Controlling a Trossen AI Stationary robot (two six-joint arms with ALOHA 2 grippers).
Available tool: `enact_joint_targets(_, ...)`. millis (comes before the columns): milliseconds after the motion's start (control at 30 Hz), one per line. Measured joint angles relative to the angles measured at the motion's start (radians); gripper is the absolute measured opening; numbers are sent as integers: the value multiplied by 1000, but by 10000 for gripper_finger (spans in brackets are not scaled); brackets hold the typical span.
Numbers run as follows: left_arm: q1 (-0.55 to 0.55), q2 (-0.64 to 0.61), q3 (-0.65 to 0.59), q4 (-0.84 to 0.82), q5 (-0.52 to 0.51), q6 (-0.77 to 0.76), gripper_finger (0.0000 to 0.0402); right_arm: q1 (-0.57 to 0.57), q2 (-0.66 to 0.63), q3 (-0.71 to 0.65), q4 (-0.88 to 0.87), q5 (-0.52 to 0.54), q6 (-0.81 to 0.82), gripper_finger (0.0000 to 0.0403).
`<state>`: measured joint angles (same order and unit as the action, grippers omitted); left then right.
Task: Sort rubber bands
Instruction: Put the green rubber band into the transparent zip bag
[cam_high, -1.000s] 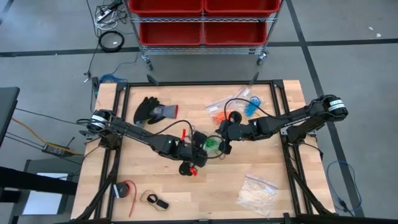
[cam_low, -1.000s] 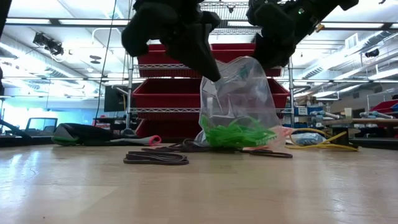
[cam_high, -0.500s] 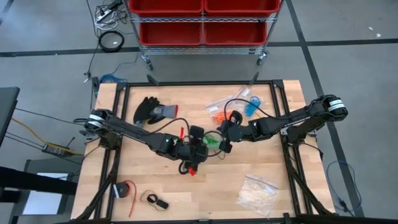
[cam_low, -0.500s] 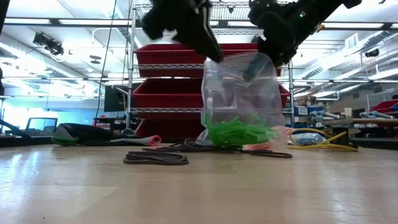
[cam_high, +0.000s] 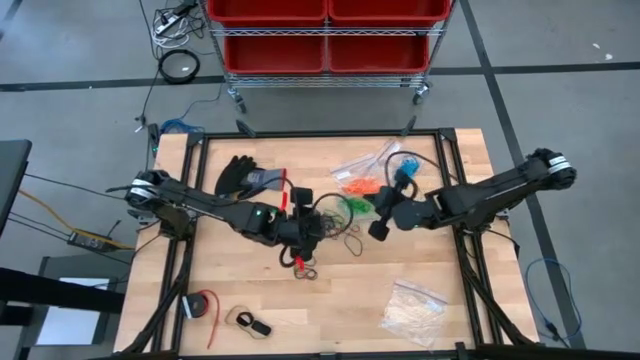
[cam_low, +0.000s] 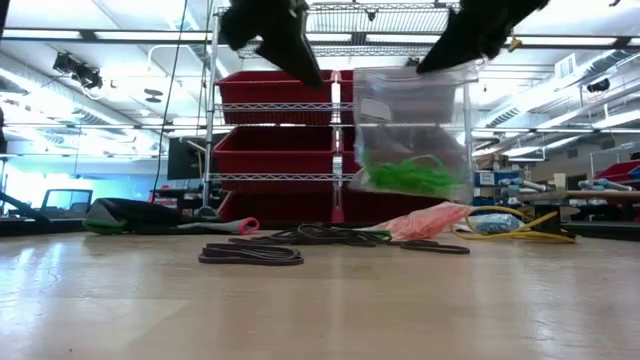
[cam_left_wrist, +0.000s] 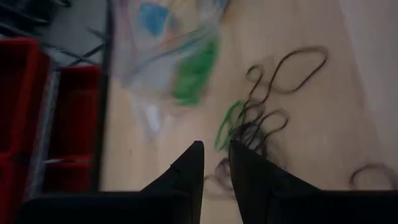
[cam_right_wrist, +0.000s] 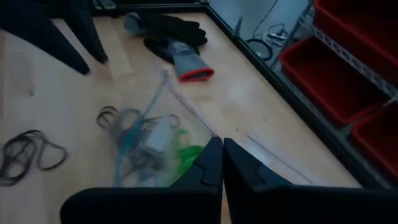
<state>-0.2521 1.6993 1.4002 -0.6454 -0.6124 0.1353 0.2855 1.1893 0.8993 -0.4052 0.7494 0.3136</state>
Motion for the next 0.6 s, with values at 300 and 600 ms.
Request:
enact_joint_targets(300,150,4,-246,340,349,121,83,53,-47,0,-191,-113,178,0)
enact_joint_targets(600,367,45,-370,583,652,121,83,59,-47,0,-173,-147,190,0)
